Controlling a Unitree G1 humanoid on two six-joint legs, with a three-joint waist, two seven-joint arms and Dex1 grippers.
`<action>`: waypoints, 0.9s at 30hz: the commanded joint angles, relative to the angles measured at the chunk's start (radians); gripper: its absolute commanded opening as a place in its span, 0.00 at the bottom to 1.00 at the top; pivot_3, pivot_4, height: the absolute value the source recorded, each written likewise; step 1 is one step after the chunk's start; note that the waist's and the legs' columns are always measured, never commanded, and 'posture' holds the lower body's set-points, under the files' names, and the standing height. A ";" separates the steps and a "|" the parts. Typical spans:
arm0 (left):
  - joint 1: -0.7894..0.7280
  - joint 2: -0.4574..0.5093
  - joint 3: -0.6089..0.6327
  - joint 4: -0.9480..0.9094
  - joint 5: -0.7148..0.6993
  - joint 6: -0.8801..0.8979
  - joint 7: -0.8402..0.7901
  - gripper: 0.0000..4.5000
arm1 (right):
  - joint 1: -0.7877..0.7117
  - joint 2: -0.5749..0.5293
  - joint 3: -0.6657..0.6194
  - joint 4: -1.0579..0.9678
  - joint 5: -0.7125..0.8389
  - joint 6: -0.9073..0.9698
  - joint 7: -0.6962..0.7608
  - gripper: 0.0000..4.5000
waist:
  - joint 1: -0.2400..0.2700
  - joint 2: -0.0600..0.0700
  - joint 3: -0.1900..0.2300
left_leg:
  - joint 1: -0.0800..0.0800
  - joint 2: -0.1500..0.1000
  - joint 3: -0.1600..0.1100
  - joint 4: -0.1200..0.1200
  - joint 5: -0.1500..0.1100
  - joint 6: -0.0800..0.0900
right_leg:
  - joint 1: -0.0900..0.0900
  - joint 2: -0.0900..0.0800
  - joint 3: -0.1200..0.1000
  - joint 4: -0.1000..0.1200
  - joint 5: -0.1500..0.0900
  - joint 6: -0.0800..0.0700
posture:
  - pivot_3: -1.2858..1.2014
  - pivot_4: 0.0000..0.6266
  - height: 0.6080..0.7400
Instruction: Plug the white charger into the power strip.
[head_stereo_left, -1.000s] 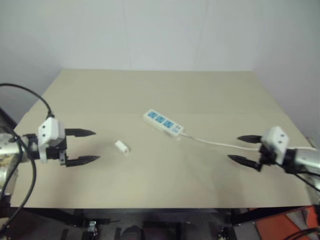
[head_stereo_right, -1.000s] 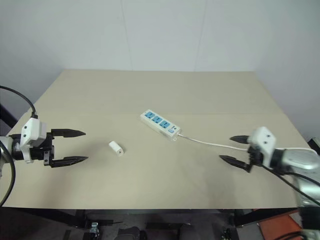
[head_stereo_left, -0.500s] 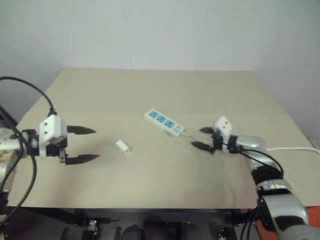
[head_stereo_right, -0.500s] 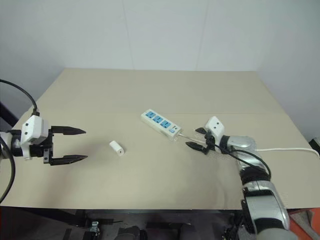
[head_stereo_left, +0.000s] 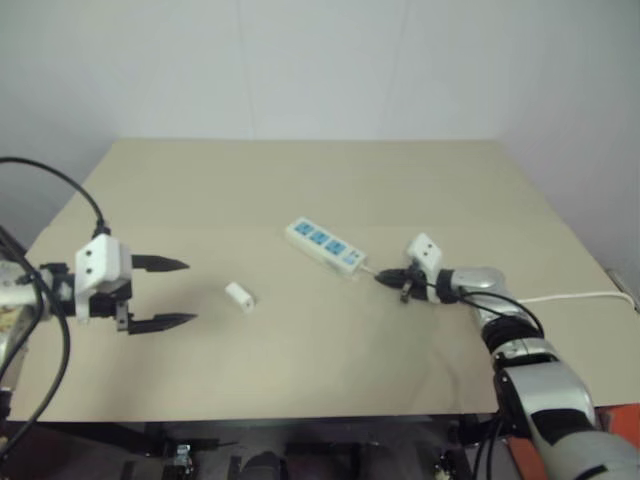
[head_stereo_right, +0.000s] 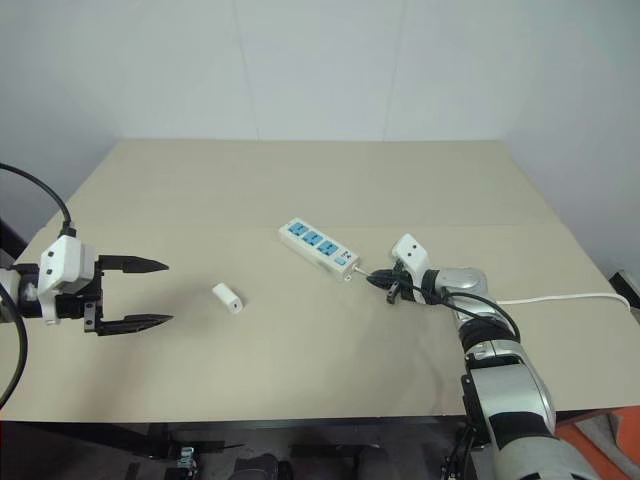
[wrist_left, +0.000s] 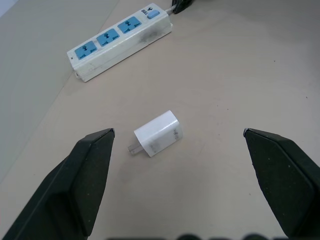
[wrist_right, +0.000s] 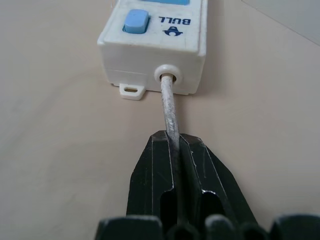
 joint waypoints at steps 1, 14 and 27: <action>-0.035 0.018 0.011 -0.010 -0.005 -0.008 -0.003 1.00 | 0.086 -0.050 -0.035 -0.159 0.047 -0.013 0.047 0.01 | 0.004 0.000 0.000 | 0.000 0.000 0.000 0.000 0.000 0.000 | 0.000 0.000 0.000 0.000 0.000 0.000 | 0.52 0.24 1.00; -0.142 -0.012 -0.074 0.071 0.023 -0.031 -0.040 1.00 | 0.528 -0.171 -0.111 -0.712 0.169 0.147 0.018 0.27 | 0.021 0.000 0.000 | 0.002 0.001 0.001 0.000 0.000 0.000 | 0.001 0.003 0.001 0.000 0.001 0.000 | 0.52 0.24 1.00; -0.174 -0.009 -0.081 0.100 0.032 -0.034 -0.073 1.00 | 0.652 -0.068 -0.175 -0.949 0.333 0.221 -0.099 0.99 | 0.027 0.000 0.000 | 0.000 0.002 0.002 0.000 0.000 0.000 | 0.000 0.002 0.001 0.000 0.001 0.000 | 0.52 0.24 1.00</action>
